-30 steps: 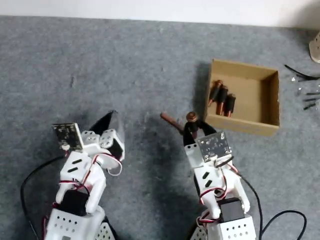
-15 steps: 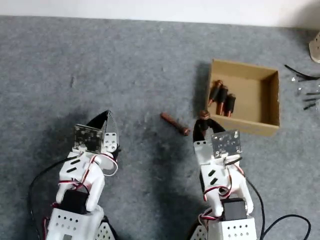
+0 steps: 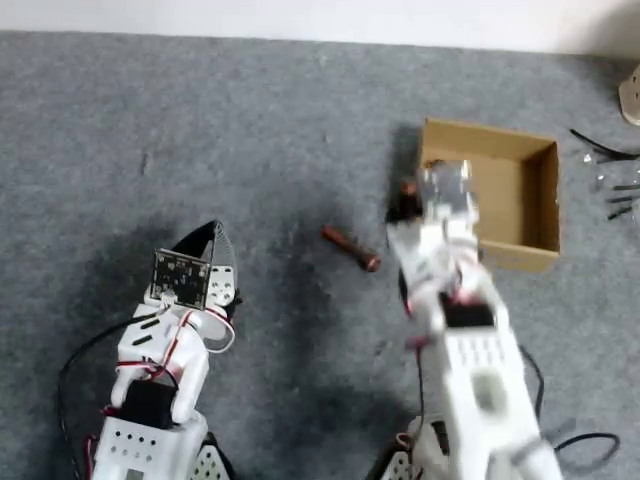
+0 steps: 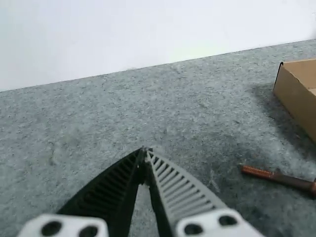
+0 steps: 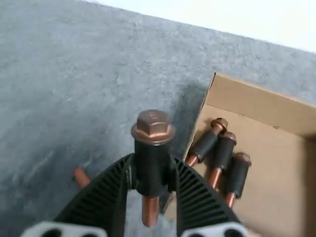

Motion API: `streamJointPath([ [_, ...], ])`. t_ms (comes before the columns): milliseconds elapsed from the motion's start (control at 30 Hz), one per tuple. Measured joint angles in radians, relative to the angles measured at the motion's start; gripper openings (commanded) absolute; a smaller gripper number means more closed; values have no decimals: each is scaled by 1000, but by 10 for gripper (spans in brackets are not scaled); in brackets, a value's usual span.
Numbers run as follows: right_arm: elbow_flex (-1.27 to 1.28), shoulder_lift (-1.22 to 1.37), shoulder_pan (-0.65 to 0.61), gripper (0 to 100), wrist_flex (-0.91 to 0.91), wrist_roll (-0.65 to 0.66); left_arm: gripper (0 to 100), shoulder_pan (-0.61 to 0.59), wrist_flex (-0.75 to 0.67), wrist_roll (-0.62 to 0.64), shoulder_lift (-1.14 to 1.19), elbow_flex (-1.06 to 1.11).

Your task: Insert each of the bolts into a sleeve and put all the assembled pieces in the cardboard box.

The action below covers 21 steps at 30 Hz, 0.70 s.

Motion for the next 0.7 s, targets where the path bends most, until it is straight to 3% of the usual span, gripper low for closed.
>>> streamJointPath([
  [233, -345, 428, 138, 5, -3, -311, 7, 0, 0, 0, 0, 0],
  [467, -423, 626, 310, 6, -3, -631, 7, 0, 0, 0, 0, 0],
  [600, -423, 675, 361, 26, -3, -684, 7, 0, 0, 0, 0, 0],
  [700, -425, 694, 358, 125, -5, -689, 7, 2, 0, 0, 0, 0],
])
